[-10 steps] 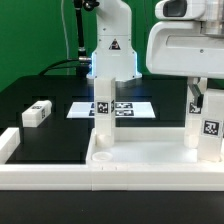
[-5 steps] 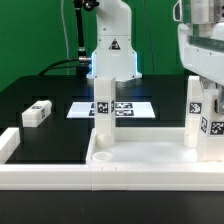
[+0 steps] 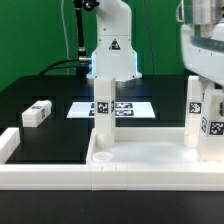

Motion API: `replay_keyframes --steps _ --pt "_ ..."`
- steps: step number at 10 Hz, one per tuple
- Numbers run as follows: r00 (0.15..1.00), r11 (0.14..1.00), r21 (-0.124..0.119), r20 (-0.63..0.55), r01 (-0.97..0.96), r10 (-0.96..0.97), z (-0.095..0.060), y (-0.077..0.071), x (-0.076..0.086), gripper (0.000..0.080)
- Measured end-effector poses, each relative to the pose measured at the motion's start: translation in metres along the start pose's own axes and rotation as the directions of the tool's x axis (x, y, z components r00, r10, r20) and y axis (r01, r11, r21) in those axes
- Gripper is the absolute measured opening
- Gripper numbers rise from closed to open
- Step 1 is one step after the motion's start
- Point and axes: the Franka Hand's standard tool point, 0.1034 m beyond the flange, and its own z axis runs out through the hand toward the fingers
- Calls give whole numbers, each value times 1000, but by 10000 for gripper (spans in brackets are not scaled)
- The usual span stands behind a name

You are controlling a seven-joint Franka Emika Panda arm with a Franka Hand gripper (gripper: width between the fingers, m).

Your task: Assemble desk

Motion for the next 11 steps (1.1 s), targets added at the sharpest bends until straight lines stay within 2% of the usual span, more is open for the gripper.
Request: replay_keyframes --steps 1,4,5,6,7,8,10,11 --pt "981 981 10 -1 195 -195 2 0 3 630" --pt "938 938 5 -6 348 -348 2 1 5 643" --pt "866 866 -27 -3 500 -500 1 3 3 649" --pt "735 732 -80 18 677 -678 -3 0 -3 649" --pt "580 575 -85 63 814 -812 -5 -4 -7 649" --pt "514 509 -75 84 858 -854 -5 -3 -2 649" --pt "532 526 -80 74 846 -844 -5 -4 -1 649" --pt "533 527 -80 74 846 -843 -5 -4 0 547"
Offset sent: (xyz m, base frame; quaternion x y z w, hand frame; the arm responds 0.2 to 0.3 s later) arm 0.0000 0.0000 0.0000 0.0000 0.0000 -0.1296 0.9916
